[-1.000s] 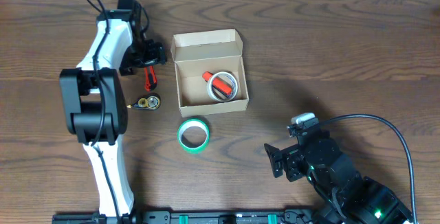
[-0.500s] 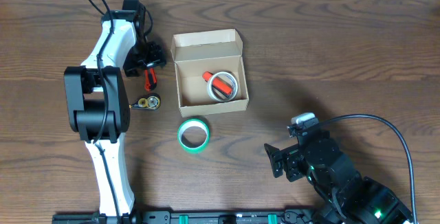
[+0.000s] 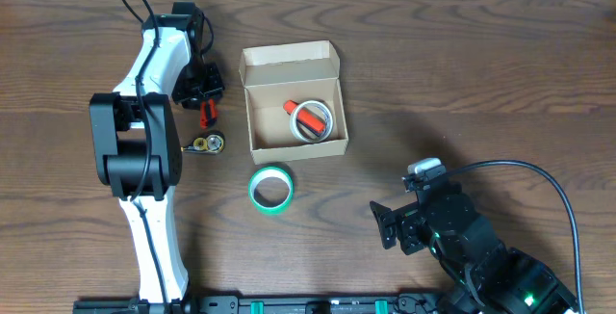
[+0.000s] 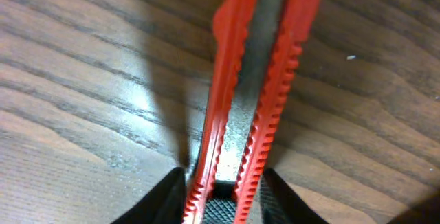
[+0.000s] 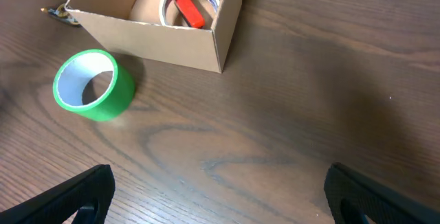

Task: Pack container
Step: 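Carry the red box cutter into the box and release it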

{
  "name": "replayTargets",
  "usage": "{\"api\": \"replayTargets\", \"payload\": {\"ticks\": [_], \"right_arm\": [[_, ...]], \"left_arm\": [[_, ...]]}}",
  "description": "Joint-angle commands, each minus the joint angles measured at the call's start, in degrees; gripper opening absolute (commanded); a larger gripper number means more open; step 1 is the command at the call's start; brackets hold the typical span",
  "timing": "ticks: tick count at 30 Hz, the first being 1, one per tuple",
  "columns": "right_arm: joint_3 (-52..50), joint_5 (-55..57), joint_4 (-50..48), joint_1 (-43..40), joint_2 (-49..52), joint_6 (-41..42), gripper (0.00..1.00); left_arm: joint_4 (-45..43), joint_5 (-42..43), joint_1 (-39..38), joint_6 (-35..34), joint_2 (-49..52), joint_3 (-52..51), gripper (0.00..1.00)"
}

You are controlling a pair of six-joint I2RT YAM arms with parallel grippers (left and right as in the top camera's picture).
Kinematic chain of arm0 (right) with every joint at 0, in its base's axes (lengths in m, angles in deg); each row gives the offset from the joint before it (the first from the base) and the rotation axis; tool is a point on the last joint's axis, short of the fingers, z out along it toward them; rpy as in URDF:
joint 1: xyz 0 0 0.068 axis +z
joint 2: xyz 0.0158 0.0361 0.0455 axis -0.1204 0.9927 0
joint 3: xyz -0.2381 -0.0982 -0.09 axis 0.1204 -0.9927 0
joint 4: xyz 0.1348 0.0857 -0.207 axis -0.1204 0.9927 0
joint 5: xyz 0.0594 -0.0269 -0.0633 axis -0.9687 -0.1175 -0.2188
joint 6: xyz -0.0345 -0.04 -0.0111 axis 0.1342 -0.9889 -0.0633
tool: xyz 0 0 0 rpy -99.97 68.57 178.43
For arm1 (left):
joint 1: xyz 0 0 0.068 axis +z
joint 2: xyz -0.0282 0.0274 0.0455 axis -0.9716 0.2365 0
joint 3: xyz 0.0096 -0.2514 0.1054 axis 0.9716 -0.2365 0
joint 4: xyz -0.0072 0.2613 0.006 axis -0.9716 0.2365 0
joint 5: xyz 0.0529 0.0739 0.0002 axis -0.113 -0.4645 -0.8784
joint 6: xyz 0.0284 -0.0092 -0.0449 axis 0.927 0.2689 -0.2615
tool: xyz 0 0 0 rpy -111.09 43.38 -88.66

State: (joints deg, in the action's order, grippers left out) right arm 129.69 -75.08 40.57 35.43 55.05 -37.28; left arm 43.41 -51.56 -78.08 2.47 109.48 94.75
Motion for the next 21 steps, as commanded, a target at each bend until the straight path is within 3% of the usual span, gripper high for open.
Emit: {"api": "replayTargets", "payload": {"ticks": [1,6,21], "right_arm": [[-0.1,0.6,0.1,0.5,-0.3,0.8,0.99],[-0.1,0.6,0.1,0.5,-0.3,0.8,0.99],[-0.1,0.6,0.1,0.5,-0.3,0.8,0.99]], "left_arm": [[0.4,-1.3,0.2,-0.2,0.7,1.3,0.30],[0.4,-1.2,0.2,-0.8,0.7,1.3,0.22],[0.4,-1.2,0.2,-3.2,0.1,1.3,0.18]]}}
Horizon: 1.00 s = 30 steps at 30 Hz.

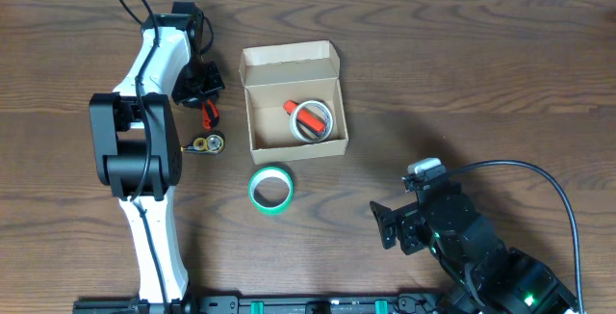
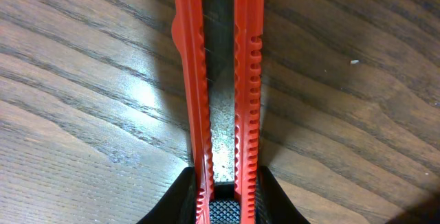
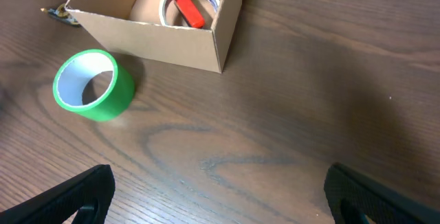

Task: Pack container
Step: 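Carry the red box cutter into the box and release it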

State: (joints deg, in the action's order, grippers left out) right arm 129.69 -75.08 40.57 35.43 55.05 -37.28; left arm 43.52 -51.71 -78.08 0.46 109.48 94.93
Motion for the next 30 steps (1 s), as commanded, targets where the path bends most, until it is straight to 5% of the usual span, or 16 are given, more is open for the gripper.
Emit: {"api": "replayTargets", "payload": {"ticks": [1,30], "right_arm": [[-0.1,0.6,0.1,0.5,-0.3,0.8,0.99],[-0.1,0.6,0.1,0.5,-0.3,0.8,0.99]], "left_arm": [[0.3,-1.1,0.2,-1.2,-0.1,1.2,0.18],[0.3,-1.1,-0.5,-1.2,-11.2,1.2,0.22]]}}
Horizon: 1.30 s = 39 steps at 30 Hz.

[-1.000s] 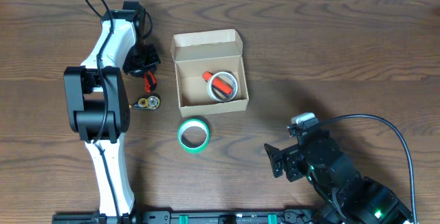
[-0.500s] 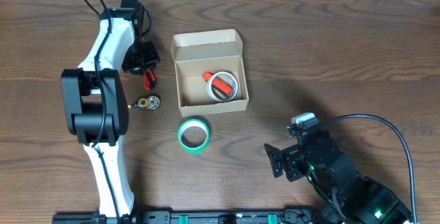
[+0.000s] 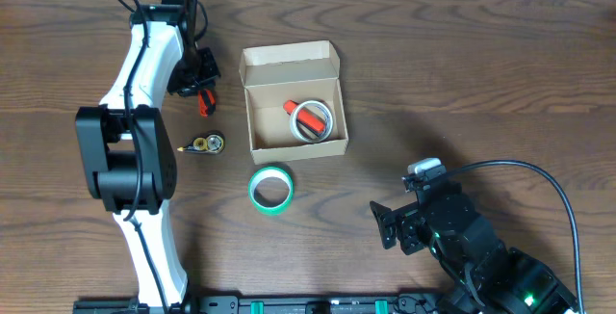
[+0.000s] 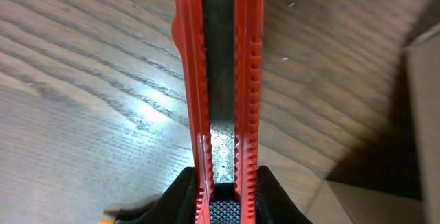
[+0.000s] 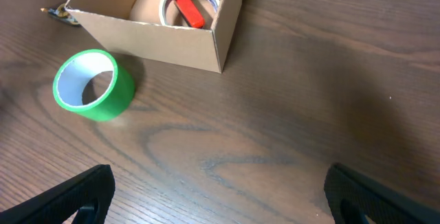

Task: Pack container
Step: 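Carry the red box cutter into the box and release it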

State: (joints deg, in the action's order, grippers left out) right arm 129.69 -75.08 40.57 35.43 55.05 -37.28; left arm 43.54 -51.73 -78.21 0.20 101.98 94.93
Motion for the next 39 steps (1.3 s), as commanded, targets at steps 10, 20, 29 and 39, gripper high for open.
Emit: {"api": "replayTargets", "payload": {"ticks": [10,20,29,39], "right_arm": [[-0.1,0.6,0.1,0.5,-0.3,0.8,0.99],[-0.1,0.6,0.1,0.5,-0.3,0.8,0.99],[-0.1,0.6,0.1,0.5,-0.3,0.8,0.99],[-0.1,0.6,0.1,0.5,-0.3,0.8,0.99]], "left_arm": [[0.3,-1.3,-3.9,-0.9,-9.5,1.2,0.22],[1.6,-3.8,-12.1,-0.9,-13.2,1.2,0.22],[1.7,-5.2,-20.7,-5.9,-13.6,1.1,0.22],[1.6,-9.8,-27.8,-23.9,-13.6,1.1,0.21]]}}
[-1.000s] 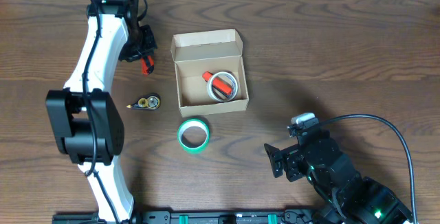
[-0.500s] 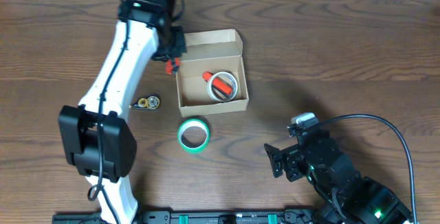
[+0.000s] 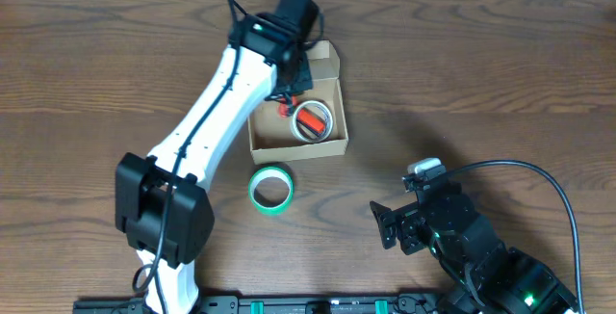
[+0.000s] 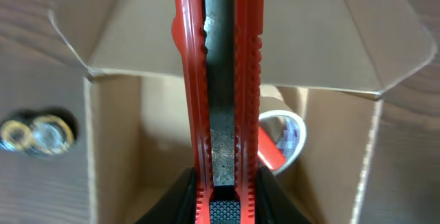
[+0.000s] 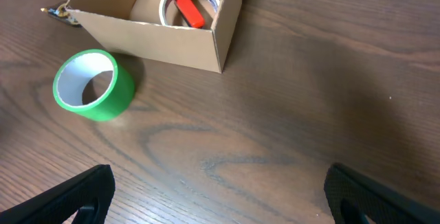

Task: Pack container
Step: 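Carry the red box cutter into the box and release it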

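Observation:
My left gripper [image 4: 222, 198] is shut on a red utility knife [image 4: 220, 80], holding it lengthwise over the open cardboard box [image 4: 88, 176]. In the overhead view the left gripper [image 3: 293, 75] sits above the box [image 3: 298, 148], near its back wall. Inside the box lies a white tape roll [image 4: 287, 129] with a red item [image 4: 265, 152] in it. A green tape roll [image 3: 271, 189] rests on the table in front of the box. My right gripper [image 5: 220, 200] is open near the front right [image 3: 395, 225], well away from the box [image 5: 172, 42].
A small brass-coloured metal object [image 4: 36, 133] lies on the table left of the box; my left arm covers it in the overhead view. The green tape roll [image 5: 93, 85] stands between the right gripper and the box. Dark wooden table [image 3: 481, 73] all around.
My left gripper, still shut on the red knife, has moved from the table left of the box to above the box's interior. The right arm has not moved.
My left gripper was closing round the red knife on the table left of the box, the knife askew. Then it held the knife straight, then held it nearer the box's back left. Now the knife hangs over the box. The right arm stayed still.

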{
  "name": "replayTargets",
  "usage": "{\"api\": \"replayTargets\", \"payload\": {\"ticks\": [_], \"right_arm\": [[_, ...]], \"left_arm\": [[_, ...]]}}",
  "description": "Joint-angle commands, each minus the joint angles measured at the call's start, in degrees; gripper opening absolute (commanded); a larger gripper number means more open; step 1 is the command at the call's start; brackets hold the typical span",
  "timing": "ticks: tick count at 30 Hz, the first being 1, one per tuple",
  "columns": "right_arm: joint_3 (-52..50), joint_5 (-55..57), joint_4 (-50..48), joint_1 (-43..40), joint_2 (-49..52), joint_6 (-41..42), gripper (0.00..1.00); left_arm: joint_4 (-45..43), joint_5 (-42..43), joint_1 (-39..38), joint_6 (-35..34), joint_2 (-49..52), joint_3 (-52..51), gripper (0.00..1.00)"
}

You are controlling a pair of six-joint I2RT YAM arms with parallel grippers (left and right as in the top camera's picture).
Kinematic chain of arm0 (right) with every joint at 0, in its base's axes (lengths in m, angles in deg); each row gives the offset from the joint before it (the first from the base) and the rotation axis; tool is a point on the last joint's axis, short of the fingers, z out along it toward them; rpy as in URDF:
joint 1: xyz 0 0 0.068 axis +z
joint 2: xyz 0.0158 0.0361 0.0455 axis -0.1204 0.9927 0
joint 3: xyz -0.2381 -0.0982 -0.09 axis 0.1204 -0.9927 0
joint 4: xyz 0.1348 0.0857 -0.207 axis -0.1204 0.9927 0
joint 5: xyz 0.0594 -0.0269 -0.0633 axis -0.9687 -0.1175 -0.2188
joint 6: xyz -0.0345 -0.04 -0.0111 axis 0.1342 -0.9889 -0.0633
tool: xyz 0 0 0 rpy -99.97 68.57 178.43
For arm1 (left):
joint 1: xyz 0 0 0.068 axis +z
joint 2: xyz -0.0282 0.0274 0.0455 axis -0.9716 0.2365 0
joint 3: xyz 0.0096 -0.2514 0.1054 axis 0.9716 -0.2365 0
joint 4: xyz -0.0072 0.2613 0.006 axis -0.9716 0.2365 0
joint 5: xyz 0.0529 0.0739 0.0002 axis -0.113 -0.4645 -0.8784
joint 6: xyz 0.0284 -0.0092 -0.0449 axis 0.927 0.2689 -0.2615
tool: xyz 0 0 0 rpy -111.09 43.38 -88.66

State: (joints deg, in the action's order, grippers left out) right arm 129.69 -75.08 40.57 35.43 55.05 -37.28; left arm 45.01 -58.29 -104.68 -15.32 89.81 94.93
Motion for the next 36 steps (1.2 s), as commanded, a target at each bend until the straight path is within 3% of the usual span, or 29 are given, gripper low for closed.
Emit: {"api": "replayTargets", "payload": {"ticks": [1,14,30,36], "right_arm": [[-0.1,0.6,0.1,0.5,-0.3,0.8,0.99],[-0.1,0.6,0.1,0.5,-0.3,0.8,0.99],[-0.1,0.6,0.1,0.5,-0.3,0.8,0.99],[-0.1,0.9,0.1,0.5,-0.3,0.8,0.99]], "left_arm": [[0.1,-4.0,-1.8,-11.1,-1.4,1.1,0.22],[0.1,-9.7,-3.3,-41.5,-0.9,1.1,0.21],[0.1,-2.9,-4.5,-62.3,7.0,1.1,0.21],[-0.1,-0.6,-4.8,-66.8,8.6,1.1,0.21]]}}
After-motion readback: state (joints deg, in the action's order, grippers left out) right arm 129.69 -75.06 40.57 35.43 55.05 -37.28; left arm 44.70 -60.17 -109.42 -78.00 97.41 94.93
